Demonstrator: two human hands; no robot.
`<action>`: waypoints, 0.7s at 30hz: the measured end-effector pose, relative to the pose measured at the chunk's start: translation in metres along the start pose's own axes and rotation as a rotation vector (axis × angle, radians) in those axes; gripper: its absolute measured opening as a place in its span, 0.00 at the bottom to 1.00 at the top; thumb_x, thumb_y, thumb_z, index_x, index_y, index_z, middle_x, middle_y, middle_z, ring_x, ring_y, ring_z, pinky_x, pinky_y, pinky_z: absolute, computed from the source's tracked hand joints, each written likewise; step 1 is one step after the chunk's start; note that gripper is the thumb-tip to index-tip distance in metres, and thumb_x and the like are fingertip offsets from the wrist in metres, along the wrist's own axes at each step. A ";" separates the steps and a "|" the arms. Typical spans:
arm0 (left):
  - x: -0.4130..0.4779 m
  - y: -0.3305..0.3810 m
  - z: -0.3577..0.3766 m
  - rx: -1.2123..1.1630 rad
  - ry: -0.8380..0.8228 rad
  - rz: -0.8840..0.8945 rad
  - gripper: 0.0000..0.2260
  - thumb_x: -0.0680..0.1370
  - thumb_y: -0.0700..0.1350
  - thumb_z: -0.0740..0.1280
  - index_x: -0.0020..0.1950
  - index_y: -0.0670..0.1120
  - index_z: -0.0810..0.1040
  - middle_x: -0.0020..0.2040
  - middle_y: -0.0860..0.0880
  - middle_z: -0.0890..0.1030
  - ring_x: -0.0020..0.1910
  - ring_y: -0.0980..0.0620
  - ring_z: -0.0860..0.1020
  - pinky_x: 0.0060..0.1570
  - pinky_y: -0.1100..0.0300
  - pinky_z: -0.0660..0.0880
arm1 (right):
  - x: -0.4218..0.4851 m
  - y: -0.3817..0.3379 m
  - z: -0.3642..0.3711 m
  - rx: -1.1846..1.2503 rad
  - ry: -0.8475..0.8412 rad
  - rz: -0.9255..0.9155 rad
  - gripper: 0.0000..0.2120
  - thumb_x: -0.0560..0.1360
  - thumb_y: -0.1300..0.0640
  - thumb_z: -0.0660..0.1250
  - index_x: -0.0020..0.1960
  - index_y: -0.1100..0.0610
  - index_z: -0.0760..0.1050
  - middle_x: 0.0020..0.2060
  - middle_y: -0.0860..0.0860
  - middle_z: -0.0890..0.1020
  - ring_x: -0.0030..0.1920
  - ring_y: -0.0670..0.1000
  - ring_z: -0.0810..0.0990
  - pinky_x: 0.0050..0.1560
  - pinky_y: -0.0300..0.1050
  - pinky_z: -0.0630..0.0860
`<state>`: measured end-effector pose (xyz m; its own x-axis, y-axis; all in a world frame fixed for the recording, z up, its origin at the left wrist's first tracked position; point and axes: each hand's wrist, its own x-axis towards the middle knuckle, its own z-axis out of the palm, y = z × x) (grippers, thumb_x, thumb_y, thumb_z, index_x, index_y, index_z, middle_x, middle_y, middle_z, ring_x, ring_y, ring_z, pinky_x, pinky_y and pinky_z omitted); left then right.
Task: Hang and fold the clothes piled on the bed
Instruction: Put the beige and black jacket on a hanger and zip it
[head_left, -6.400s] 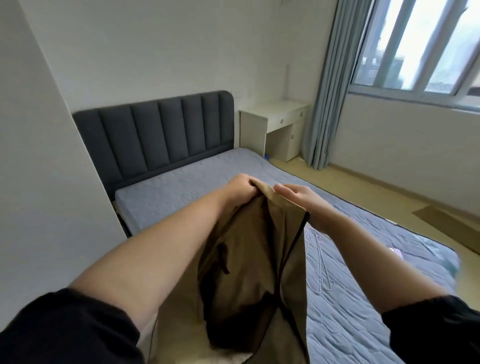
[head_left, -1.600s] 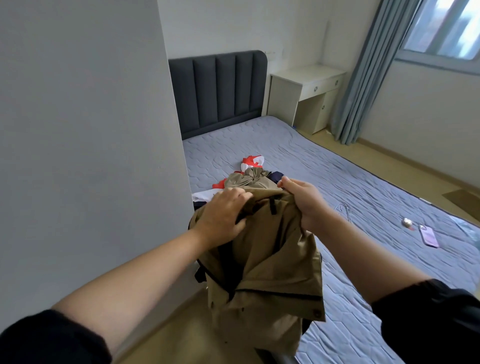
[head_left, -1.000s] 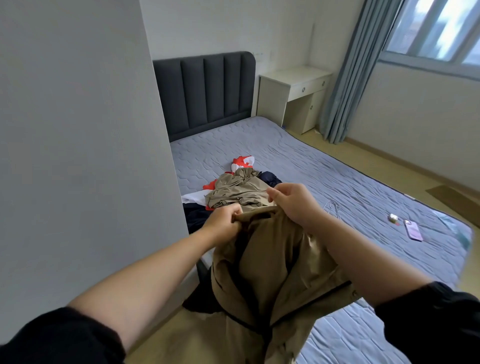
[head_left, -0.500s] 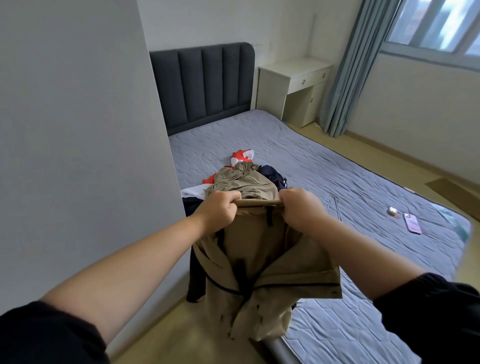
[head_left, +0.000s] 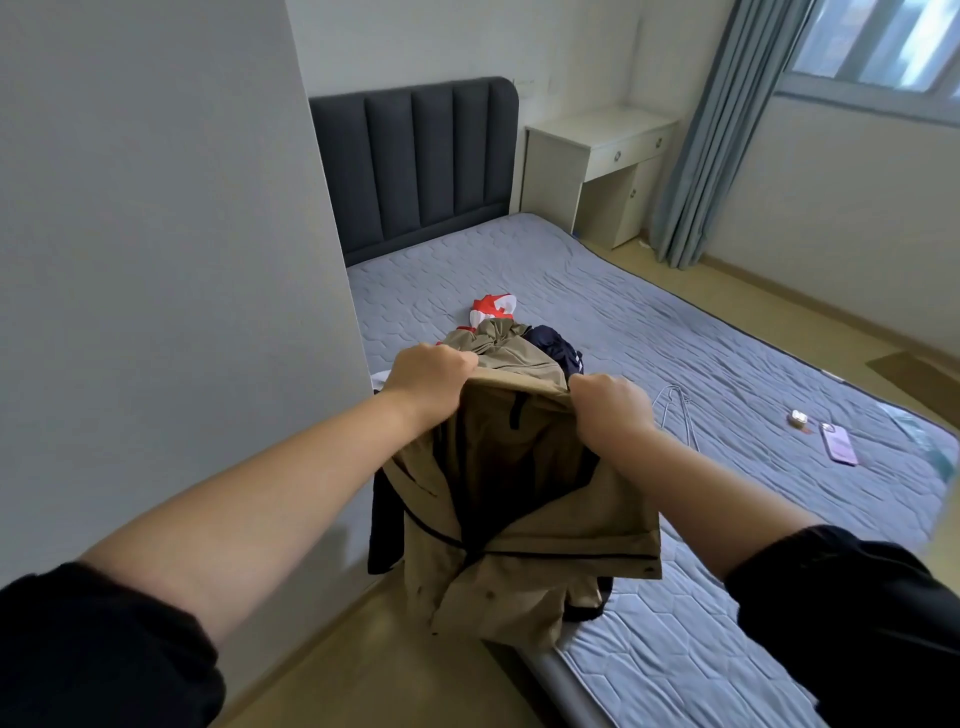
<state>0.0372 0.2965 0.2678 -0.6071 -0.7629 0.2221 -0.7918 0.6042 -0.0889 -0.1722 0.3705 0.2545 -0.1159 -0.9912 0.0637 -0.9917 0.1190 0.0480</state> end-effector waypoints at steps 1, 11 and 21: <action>-0.001 0.000 0.001 0.013 0.009 -0.018 0.05 0.77 0.37 0.60 0.46 0.45 0.74 0.40 0.45 0.79 0.35 0.48 0.72 0.33 0.59 0.63 | 0.001 0.000 0.001 -0.004 -0.013 0.004 0.08 0.74 0.67 0.61 0.49 0.57 0.71 0.46 0.54 0.76 0.46 0.59 0.78 0.37 0.47 0.69; -0.005 -0.027 -0.007 -0.112 -0.185 -0.481 0.02 0.74 0.40 0.64 0.44 0.45 0.72 0.45 0.44 0.77 0.40 0.46 0.71 0.38 0.57 0.69 | 0.008 -0.012 0.003 -0.070 0.052 -0.017 0.09 0.77 0.61 0.57 0.55 0.59 0.71 0.48 0.54 0.81 0.46 0.57 0.81 0.33 0.45 0.66; -0.071 -0.019 -0.005 -0.941 -0.314 -1.256 0.11 0.80 0.36 0.53 0.39 0.37 0.69 0.31 0.40 0.75 0.24 0.45 0.76 0.22 0.59 0.75 | -0.001 -0.041 0.007 0.240 -0.251 0.018 0.08 0.74 0.60 0.60 0.51 0.57 0.75 0.45 0.54 0.77 0.44 0.56 0.75 0.41 0.47 0.72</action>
<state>0.0956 0.3407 0.2581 0.2842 -0.8056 -0.5199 -0.5275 -0.5842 0.6168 -0.1320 0.3661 0.2450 -0.1139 -0.9758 -0.1866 -0.9706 0.1494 -0.1889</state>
